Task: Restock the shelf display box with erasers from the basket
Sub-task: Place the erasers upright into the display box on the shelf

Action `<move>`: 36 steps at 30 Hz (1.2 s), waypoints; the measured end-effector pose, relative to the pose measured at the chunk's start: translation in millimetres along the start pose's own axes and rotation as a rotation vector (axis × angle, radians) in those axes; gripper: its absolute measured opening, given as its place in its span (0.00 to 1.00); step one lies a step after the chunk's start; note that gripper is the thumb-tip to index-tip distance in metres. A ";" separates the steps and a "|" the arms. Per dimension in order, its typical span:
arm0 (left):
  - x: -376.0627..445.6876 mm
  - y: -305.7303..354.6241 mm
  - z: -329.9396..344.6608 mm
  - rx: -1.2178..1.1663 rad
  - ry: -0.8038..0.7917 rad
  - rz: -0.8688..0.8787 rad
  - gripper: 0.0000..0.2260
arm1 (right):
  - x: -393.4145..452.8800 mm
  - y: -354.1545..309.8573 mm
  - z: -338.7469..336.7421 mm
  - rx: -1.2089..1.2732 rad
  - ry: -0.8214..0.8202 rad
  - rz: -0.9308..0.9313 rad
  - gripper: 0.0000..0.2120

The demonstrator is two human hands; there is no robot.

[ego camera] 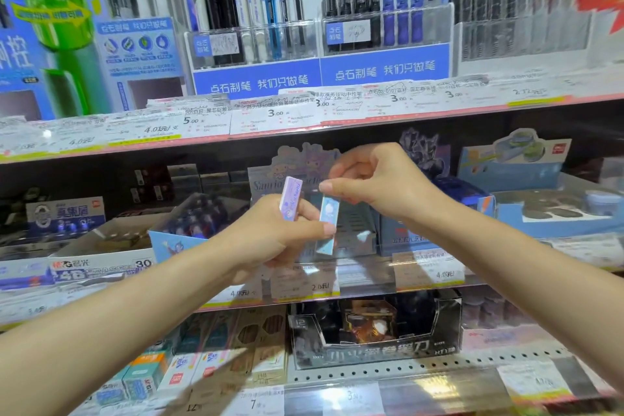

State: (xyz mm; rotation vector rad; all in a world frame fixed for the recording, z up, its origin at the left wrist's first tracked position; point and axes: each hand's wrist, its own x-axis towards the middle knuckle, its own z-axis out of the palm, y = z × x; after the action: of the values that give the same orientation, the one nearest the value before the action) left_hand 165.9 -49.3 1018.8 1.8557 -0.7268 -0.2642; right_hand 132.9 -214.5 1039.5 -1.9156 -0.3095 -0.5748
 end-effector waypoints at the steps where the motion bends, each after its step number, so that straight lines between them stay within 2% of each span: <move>1: 0.6 -0.9 -0.2 -0.010 0.011 0.003 0.11 | 0.4 1.4 -1.0 0.019 0.010 -0.010 0.07; 4: 0.9 -1.5 1.6 -0.071 0.046 0.014 0.13 | -1.4 5.3 2.1 0.014 -0.019 -0.042 0.05; 7: 2.4 -1.2 2.7 -0.089 0.094 0.031 0.12 | -1.5 9.5 5.7 -0.005 -0.090 -0.061 0.11; 9: 2.2 0.4 1.3 -0.017 0.136 0.074 0.09 | 1.7 11.1 6.4 -0.002 -0.090 -0.069 0.13; 12: 1.9 -1.3 -7.3 0.230 0.227 0.211 0.10 | 12.3 14.4 3.6 -0.034 -0.030 -0.088 0.12; 16: -0.4 -9.2 -28.3 0.781 0.283 0.366 0.13 | 26.7 22.4 4.3 -0.249 -0.016 -0.109 0.13; 18: 0.3 -11.5 -35.5 0.987 0.232 0.337 0.16 | 30.9 26.5 8.2 -0.319 -0.035 -0.112 0.18; 20: 0.1 -11.8 -36.8 1.085 0.199 0.278 0.16 | 35.1 30.4 11.8 -0.375 -0.040 -0.123 0.20; 29: 2.5 -19.2 -37.9 1.145 0.177 0.240 0.22 | 35.1 33.0 14.2 -0.456 -0.135 -0.145 0.10; 32: 2.4 -18.6 -39.6 1.155 0.165 0.246 0.22 | 32.8 31.0 14.3 -0.486 -0.109 -0.168 0.01; 36: 2.4 -15.9 -41.1 1.158 0.139 0.238 0.19 | 32.7 29.9 16.1 -0.505 -0.072 -0.159 0.10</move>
State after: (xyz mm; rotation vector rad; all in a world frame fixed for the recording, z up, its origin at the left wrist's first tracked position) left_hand 194.0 -15.4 1021.3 2.7716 -1.1126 0.5645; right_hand 178.6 -213.3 1027.9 -2.4165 -0.3918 -0.7417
